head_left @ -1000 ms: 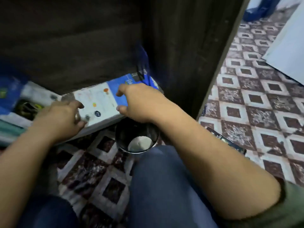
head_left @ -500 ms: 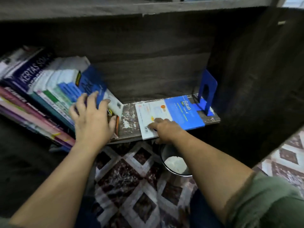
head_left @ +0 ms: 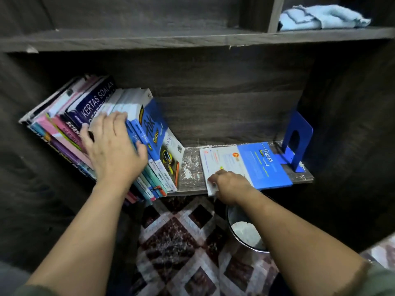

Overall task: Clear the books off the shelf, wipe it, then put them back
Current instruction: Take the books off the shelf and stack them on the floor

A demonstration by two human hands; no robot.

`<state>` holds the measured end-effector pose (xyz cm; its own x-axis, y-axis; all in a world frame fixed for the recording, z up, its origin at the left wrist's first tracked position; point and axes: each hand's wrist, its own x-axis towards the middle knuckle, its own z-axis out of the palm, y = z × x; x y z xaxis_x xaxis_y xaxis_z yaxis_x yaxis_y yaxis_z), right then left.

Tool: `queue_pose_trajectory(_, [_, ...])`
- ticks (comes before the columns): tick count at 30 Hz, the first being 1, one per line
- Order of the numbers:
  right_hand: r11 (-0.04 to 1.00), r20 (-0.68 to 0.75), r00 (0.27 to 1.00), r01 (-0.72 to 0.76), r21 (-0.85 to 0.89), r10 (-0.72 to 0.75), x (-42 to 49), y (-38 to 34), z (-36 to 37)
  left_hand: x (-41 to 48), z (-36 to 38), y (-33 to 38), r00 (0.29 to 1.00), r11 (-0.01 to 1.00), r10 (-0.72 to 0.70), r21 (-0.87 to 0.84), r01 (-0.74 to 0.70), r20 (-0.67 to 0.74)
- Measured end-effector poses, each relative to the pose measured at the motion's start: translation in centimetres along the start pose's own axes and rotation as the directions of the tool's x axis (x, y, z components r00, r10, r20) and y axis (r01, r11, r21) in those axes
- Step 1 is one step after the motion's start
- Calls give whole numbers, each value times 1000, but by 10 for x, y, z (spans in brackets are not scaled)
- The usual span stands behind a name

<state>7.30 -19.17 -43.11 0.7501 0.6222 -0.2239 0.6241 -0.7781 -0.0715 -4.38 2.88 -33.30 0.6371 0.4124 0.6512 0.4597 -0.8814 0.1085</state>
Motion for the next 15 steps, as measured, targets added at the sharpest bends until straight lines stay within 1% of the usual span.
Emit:
queue_pose_trajectory(2, [996, -97, 992, 81, 26, -78, -5, -15, -17, 0, -4, 0, 1000, 1000, -15, -22, 14, -11])
queue_pose_trajectory(3, [992, -158, 980, 125, 35, -118, -7, -23, -26, 0, -8, 2, 998, 998, -50, -43, 49, -32])
queue_pose_trajectory(6, [964, -337, 910, 264, 22, -241, -8, -50, -60, 3, -23, 4, 963, 968, -250, -44, 247, -104])
queue_pose_trajectory(7, [954, -376, 884, 301, 7, -277, -7, -60, -72, 3, -26, 3, 953, 958, -285, -31, 284, -99])
queue_pose_trajectory(8, [944, -409, 860, 331, -9, -305, -5, -71, -85, 3, -27, 1, 956, 959, -285, -20, 284, -76])
queue_pose_trajectory(11, [911, -513, 771, 408, -58, -378, 6, -102, -120, -1, -21, -6, 979, 979, -203, -13, 204, 17])
queue_pose_trajectory(13, [891, -566, 711, 445, -97, -416, 14, -119, -134, -4, -18, -9, 982, 983, -183, -11, 184, 48])
queue_pose_trajectory(15, [888, -544, 714, 438, -143, -440, 22, -128, -139, -5, -17, -11, 982, 983, -182, -21, 184, 46])
